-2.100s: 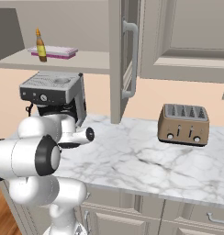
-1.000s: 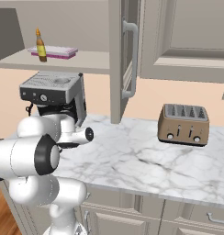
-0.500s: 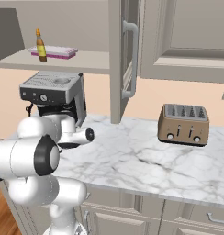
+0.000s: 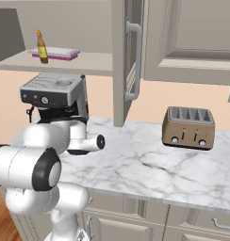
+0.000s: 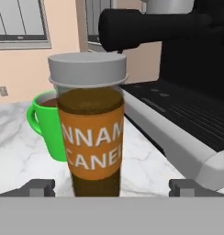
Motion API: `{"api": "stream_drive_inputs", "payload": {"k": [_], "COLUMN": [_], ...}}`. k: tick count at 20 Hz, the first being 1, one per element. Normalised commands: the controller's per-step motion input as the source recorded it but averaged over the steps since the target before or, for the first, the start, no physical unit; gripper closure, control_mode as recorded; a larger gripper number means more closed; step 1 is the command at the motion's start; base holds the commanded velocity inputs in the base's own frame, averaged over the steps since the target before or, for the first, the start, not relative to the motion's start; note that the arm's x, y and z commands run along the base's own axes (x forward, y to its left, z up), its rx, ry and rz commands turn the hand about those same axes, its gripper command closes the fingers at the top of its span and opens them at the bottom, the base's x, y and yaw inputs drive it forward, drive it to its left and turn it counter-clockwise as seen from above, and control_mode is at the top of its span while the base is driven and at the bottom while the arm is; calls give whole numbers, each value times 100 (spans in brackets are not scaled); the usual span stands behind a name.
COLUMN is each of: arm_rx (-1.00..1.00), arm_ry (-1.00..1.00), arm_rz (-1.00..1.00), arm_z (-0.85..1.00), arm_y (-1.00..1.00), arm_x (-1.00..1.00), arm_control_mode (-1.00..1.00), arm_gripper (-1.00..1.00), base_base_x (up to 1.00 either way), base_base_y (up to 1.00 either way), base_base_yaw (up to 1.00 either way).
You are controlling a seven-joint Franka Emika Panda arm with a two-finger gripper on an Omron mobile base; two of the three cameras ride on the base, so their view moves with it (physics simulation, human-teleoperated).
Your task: Pick the cinnamon and honey bottle from the cabinet and place them next to the mug.
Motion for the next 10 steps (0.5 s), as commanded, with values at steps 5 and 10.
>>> {"api": "stream_drive_inputs", "payload": {"k": [5,10], "arm_rx": [10,8], "arm_ry": [0,0], "arm_rz": [-1,0], "arm_z": [25,47], "arm_y": [-42,-15], "arm_x": [-2,-27], "arm_control_mode": [-100,-100], "arm_gripper": [-100,-100], "base_base_x": [0,0], "base_base_y": [0,0], "base_base_yaw": [0,0]}}
